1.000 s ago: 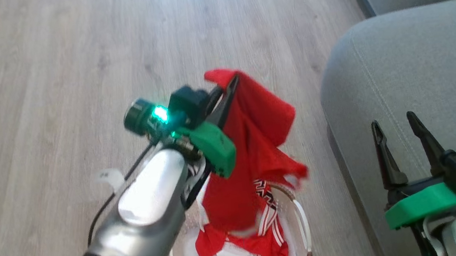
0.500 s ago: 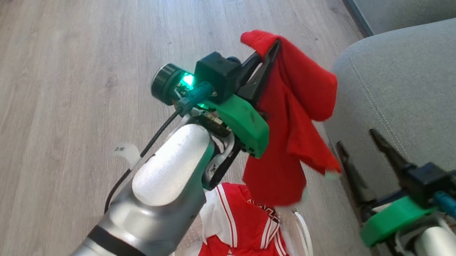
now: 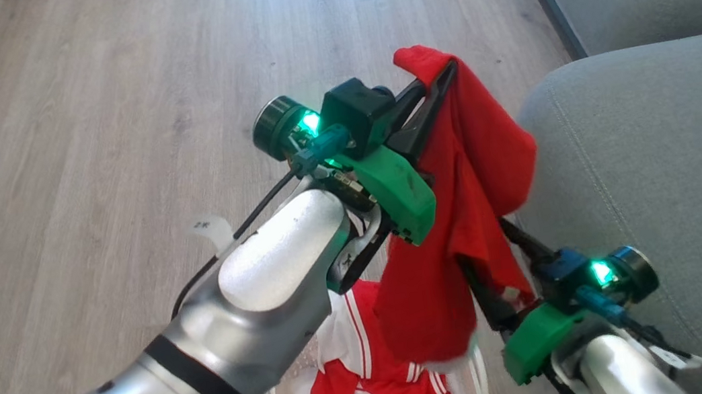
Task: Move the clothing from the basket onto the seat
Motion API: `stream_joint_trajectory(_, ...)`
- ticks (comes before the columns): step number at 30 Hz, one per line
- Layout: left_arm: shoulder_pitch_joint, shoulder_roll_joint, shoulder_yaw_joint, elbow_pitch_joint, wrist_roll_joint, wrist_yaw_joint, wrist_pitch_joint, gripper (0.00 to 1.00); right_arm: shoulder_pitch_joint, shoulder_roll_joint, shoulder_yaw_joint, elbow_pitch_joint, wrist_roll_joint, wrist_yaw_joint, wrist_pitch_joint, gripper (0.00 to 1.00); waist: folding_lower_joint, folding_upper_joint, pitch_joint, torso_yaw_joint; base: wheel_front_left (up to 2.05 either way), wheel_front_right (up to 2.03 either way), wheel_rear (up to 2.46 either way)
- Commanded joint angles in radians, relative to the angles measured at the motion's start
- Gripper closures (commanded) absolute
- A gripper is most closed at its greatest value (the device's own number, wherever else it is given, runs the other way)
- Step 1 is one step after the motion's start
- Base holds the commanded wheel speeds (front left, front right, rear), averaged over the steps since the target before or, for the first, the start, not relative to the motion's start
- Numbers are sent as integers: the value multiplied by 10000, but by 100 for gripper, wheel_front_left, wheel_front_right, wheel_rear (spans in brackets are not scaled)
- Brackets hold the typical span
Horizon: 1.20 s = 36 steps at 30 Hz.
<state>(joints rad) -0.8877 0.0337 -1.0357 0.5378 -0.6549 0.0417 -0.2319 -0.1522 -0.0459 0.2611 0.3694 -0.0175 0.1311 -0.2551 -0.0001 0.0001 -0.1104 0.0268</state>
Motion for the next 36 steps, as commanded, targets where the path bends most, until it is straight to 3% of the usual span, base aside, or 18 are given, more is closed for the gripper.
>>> stream_joint_trajectory(1,-791,166,236,-294,-81,71,-126,100,-591,-45,306,-147,-42,-4,-67,0,1,-1,0,62,0,0,0)
stream_joint_trajectory(8,-816,166,-269,-576,-415,212,-211,100,-1233,-44,796,642,345,-4,-67,0,1,-1,-13,374,0,0,0)
stream_joint_trajectory(9,-794,166,-323,-605,-469,231,-220,100,-1301,-44,910,740,447,-4,-67,55,1,-1,-19,406,0,0,0)
stream_joint_trajectory(10,-770,166,-370,-620,-521,253,-229,100,-1371,-44,1001,831,532,-4,-67,93,1,-1,-24,430,0,0,0)
stream_joint_trajectory(11,-740,166,-410,-617,-575,277,-236,100,-1441,-44,1067,873,606,-4,-67,100,1,-1,-29,446,0,0,0)
stream_joint_trajectory(20,-212,166,-243,235,-1031,445,-282,99,-1484,-103,559,382,661,-4,-67,100,1,-1,12,250,0,0,0)
stream_joint_trajectory(23,44,177,-18,602,-1065,401,-291,62,-1417,-159,283,45,653,-4,-67,100,1,-1,58,68,0,0,0)
stream_joint_trajectory(25,242,189,216,691,-992,357,-294,9,-1384,-202,104,-216,630,-4,-67,100,1,-1,96,-74,0,0,0)
stream_joint_trajectory(26,345,199,322,702,-897,339,-294,0,-1370,-225,4,-353,614,-4,-67,100,1,-1,114,-147,0,0,0)
stream_joint_trajectory(36,1727,212,1361,358,137,-41,-297,0,-1225,-558,-1065,-1587,308,-4,-67,100,1,-1,260,-927,0,0,0)
